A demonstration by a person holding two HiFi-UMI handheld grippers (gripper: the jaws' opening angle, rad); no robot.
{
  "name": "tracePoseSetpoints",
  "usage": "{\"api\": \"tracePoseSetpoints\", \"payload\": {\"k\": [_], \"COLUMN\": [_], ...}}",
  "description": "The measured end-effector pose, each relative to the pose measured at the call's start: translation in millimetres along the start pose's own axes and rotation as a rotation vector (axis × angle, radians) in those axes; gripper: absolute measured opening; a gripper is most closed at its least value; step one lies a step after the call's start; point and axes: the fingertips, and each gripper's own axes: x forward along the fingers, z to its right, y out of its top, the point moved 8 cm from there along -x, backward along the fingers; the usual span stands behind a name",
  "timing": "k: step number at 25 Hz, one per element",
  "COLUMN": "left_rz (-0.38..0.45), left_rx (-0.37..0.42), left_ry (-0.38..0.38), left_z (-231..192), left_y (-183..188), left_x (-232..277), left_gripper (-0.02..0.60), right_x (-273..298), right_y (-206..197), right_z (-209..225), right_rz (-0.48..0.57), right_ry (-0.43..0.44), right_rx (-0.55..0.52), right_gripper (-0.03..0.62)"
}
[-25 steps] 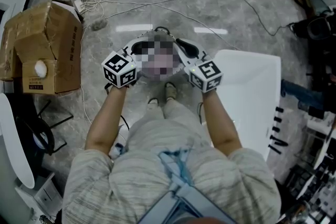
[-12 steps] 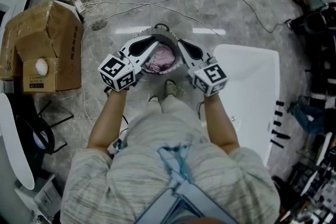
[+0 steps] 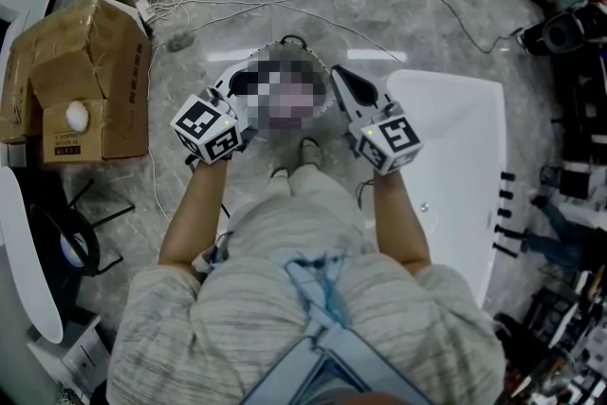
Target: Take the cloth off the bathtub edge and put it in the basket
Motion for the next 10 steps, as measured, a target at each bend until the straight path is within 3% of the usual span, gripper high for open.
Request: {"api": "tracePoseSetpoints", "payload": {"k": [10], "left_rz": [0.061], "left_rx": [0.005], "left_ry": [-0.010], "left_z": [11.0], "left_y": [10.5], "left_x": [-16.6], "left_gripper": [0.064], "right_x": [-16.7], "right_y": [8.6], "right_z": [-10.4], "right_rz": [0.031], "right_ry": [-0.023], "right_rx": [-0.004], "right_gripper": [0.003]}}
